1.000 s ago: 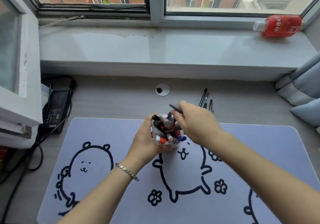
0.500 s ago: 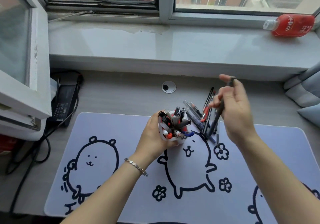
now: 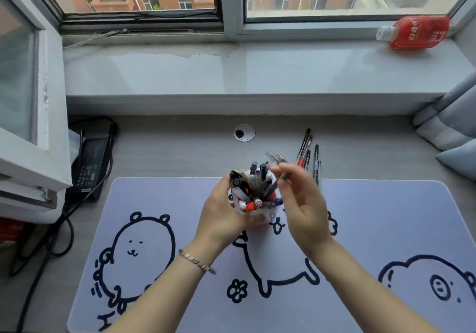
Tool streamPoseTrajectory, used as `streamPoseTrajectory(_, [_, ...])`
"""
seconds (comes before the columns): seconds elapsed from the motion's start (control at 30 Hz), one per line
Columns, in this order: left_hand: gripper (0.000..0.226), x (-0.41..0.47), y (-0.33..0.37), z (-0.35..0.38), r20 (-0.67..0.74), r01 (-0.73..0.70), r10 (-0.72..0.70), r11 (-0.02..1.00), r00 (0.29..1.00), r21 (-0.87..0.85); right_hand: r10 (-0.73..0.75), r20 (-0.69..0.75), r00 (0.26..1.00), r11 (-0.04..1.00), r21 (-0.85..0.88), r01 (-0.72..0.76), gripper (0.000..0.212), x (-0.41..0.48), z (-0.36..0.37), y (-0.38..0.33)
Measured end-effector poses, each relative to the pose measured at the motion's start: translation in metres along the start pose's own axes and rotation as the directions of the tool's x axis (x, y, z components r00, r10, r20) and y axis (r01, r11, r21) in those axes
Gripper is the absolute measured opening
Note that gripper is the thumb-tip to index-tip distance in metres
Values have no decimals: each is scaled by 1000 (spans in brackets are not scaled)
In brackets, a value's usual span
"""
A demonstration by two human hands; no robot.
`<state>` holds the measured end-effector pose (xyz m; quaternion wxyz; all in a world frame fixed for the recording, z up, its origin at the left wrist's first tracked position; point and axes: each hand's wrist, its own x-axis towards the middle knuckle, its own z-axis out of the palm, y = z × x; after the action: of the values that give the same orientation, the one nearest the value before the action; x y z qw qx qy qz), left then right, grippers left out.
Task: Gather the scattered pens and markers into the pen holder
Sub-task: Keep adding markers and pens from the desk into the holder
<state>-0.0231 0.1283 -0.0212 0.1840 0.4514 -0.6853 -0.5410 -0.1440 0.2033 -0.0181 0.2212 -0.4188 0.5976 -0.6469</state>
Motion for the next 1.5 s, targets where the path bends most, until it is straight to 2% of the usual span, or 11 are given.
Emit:
streamPoseTrajectory(0.17, [60,-24,12,8,78,-62,57,996,995,61,-289,70,955,910,-289,297,24,-28,-21,10])
streamPoseTrajectory(0.33, [61,-31,29,15,94,-175,164,977,982,121,-177,56,983,898,-399,184,36,-43,-23,-6])
streamPoseTrajectory(0.6, [53,-39,35,30,76,-168,157,971,985,171,69,285,956,581,-791,194,73,-19,-18,-35])
streamPoseTrajectory(0.67, [57,-37,32,32,57,-142,133,969,989,202,180,376,909,697,-700,152,84,-15,-27,-32])
streamPoseTrajectory(0.77, [59,-33,30,34,126,-73,65,995,990,65,263,424,867,917,-390,-87,92,-13,-51,-26])
streamPoseTrajectory(0.9, [72,-25,36,37,252,-93,78,995,965,48,450,388,804,887,-300,-351,113,-27,-91,-9])
streamPoseTrajectory(1.03, [78,-21,48,49,411,-131,94,989,907,62,465,332,821,869,-350,-351,97,-31,-114,1])
streamPoseTrajectory(1.13, [100,0,50,52,596,-175,29,966,803,189,429,242,870,867,-380,-321,87,-31,-128,3])
streamPoseTrajectory(1.23, [82,49,30,51,579,-296,-51,820,814,489,423,74,903,848,-382,-366,87,-30,-146,8])
streamPoseTrajectory(1.37, [45,105,5,66,419,-391,102,606,902,693,412,-48,910,812,-433,-390,91,-21,-167,14])
streamPoseTrajectory(1.5, [33,128,-16,78,555,-582,185,354,811,732,415,-97,905,803,-430,-414,93,-19,-176,15])
